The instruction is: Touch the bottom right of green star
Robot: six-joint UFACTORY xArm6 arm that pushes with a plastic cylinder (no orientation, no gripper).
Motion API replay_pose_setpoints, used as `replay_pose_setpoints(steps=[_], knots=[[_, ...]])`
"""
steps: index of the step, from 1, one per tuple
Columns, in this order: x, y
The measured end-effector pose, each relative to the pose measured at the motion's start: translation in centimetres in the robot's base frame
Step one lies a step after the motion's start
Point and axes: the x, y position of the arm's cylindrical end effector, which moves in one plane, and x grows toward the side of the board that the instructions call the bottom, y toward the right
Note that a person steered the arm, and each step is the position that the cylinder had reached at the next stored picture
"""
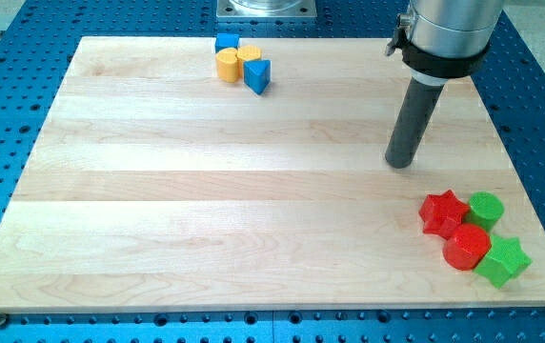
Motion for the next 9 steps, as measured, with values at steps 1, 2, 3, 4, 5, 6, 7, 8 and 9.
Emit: replay_pose_setpoints(steps=[1, 2, 3, 4, 5, 6, 7, 8, 9], knots=[[0.0, 0.2], [-0.9, 2.4], [-1.8, 4.3], [-4.3, 9.3], [-2.0, 16.9], [1.5, 18.2], [9.5, 15.7], [16.0, 13.0], [17.4, 11.2]])
